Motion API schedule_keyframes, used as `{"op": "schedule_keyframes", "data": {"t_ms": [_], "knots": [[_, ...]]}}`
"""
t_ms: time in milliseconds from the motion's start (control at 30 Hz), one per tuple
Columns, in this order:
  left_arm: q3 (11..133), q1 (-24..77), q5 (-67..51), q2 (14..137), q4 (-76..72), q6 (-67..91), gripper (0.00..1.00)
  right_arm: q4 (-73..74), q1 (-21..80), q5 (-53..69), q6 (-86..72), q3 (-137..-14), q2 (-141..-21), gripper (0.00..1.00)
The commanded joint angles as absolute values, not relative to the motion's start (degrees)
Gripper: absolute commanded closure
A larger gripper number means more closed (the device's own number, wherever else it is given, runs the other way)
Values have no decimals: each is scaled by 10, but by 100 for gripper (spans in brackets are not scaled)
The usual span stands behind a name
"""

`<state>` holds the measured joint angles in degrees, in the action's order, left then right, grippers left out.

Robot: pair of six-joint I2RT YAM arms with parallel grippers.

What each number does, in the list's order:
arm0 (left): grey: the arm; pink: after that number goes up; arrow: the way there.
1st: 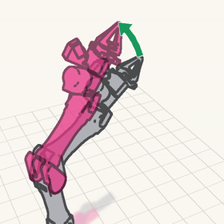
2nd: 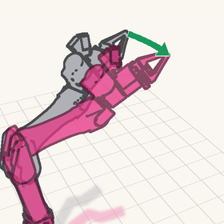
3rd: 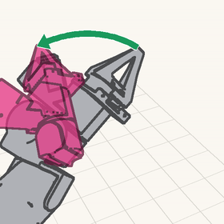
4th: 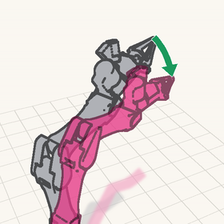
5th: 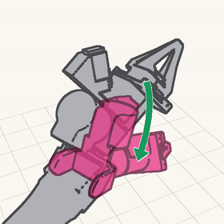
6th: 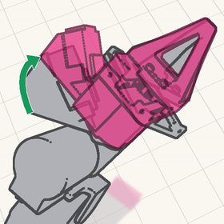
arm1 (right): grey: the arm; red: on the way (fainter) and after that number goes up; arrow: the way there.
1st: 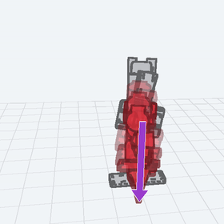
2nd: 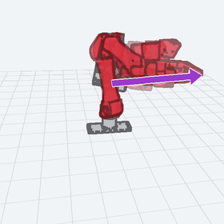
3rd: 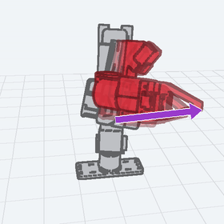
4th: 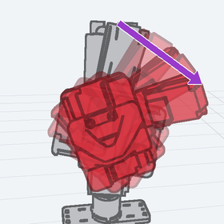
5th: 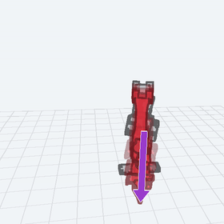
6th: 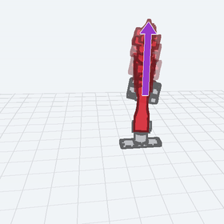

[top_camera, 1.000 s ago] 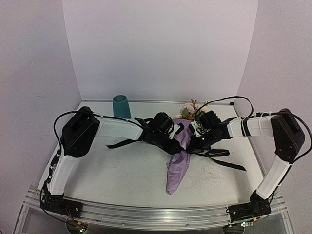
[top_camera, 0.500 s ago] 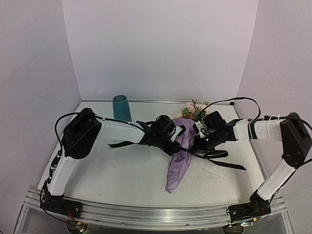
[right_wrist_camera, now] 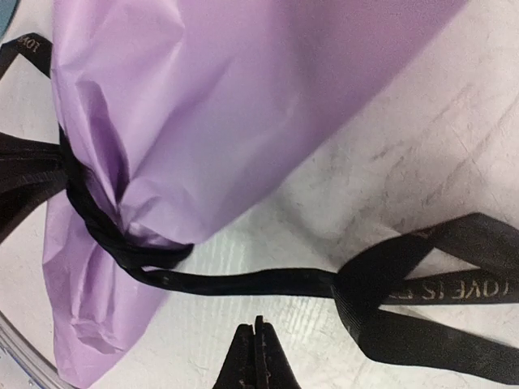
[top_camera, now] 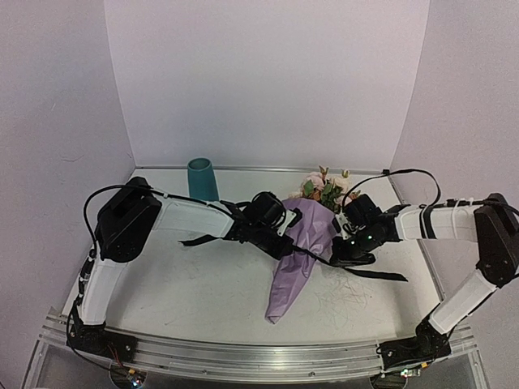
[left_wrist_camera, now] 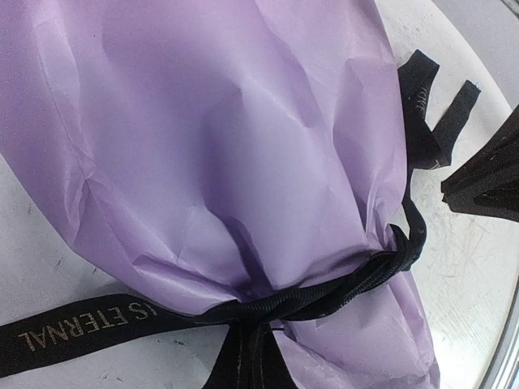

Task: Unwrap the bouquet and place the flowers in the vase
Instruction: Untie the ribbon from the wrapping paper.

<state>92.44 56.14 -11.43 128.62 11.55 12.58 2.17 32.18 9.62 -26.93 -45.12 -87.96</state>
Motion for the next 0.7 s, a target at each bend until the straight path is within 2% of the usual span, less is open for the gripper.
{"op": "schedule_keyframes", "data": {"t_ms": [0,133,300,533,667], "knots": [[916,562,-152,1251,126,142,99,31,325,129,-248,-427,-825,88],[918,562,-160,1243,125,146,91,5,325,165,-223,-434,-814,81],[917,562,-133,1227,122,153,74,4,326,192,-207,-476,-860,78],[928,563,-89,1229,121,150,66,-13,326,192,-191,-521,-910,75],[944,563,-87,1246,122,149,65,-16,326,197,-187,-538,-938,75]]}}
